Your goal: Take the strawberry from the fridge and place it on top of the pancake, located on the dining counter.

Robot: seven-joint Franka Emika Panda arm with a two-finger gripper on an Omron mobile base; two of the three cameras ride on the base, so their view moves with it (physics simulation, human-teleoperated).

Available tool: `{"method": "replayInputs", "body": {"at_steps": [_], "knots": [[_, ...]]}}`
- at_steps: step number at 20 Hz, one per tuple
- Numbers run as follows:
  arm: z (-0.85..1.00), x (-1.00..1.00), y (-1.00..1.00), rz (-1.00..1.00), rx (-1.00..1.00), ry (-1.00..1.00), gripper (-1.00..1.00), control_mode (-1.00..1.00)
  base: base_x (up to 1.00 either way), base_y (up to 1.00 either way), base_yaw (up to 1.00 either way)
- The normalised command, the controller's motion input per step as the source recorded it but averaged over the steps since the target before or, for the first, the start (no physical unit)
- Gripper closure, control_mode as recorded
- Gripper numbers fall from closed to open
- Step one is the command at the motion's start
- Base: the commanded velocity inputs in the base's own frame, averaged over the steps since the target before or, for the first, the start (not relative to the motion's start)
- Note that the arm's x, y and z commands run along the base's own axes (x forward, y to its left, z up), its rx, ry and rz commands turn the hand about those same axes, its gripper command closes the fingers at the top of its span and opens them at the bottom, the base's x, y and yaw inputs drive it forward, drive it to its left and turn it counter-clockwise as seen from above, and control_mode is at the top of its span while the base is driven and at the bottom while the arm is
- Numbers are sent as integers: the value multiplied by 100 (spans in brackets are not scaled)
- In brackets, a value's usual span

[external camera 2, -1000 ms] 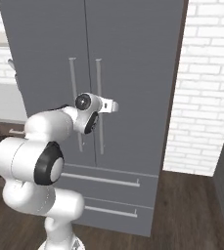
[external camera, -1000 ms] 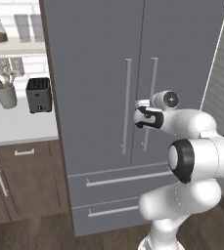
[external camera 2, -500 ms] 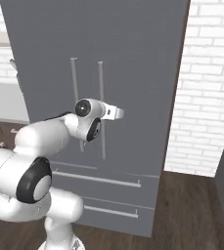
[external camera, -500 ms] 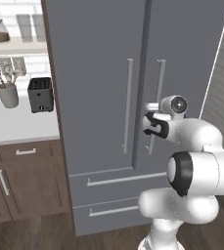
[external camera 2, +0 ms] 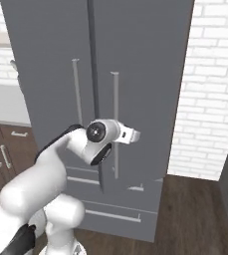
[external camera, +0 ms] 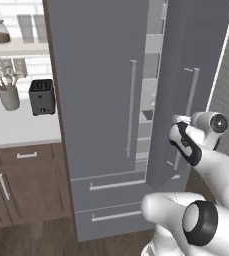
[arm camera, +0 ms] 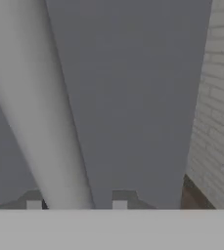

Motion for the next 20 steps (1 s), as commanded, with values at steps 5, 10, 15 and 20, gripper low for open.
{"method": "replayInputs", "body": {"at_steps": [5,10,15,20], "knots": [[0,-85,-100,-2,7,0,100,-100,0,0,0],[0,-66,-100,-6,6,0,100,-100,0,0,0],[0,-64,-100,-22,1,-1,100,-100,0,0,0],[22,-100,-31,-19,3,-26,100,-100,0,0,0]]}}
